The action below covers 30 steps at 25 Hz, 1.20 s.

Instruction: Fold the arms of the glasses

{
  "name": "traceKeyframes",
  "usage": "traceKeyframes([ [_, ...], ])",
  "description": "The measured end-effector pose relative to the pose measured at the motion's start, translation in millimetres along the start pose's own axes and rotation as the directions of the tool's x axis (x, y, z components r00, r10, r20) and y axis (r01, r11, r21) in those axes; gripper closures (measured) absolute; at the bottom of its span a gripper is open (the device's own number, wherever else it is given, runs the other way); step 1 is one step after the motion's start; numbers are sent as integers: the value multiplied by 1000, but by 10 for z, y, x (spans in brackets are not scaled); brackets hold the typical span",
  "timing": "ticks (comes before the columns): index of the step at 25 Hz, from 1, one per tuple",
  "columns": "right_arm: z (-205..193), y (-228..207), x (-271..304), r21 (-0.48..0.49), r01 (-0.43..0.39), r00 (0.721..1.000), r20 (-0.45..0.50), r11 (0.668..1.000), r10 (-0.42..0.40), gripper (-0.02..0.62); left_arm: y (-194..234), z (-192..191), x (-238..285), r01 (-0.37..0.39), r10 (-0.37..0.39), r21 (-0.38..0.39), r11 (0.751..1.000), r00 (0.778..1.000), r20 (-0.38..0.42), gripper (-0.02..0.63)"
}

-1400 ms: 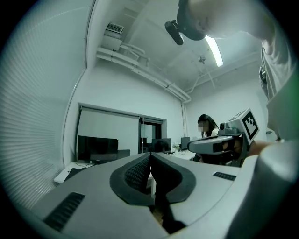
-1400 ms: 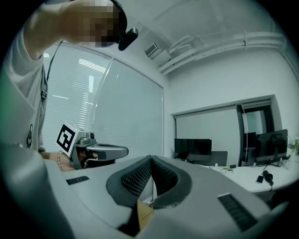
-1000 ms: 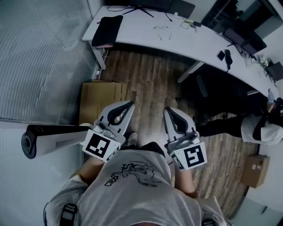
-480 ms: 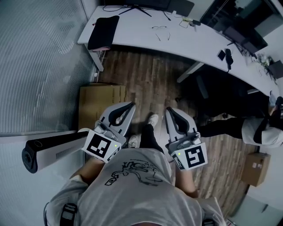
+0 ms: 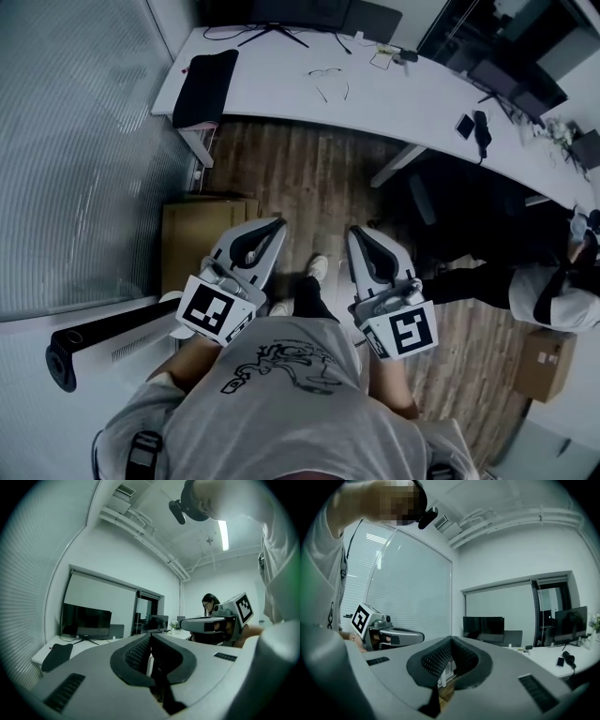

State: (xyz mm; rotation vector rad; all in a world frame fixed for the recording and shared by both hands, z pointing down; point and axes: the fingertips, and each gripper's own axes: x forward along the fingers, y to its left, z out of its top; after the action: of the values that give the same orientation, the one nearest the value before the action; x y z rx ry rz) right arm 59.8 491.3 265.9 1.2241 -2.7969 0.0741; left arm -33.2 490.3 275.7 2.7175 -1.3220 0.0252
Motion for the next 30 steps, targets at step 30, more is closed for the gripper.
traceKeyframes([
  [30,156,-2353,551,9,-53,999,0,999,53,586,112,295,2494,-12,12,-14,1000,1000,-26,584],
])
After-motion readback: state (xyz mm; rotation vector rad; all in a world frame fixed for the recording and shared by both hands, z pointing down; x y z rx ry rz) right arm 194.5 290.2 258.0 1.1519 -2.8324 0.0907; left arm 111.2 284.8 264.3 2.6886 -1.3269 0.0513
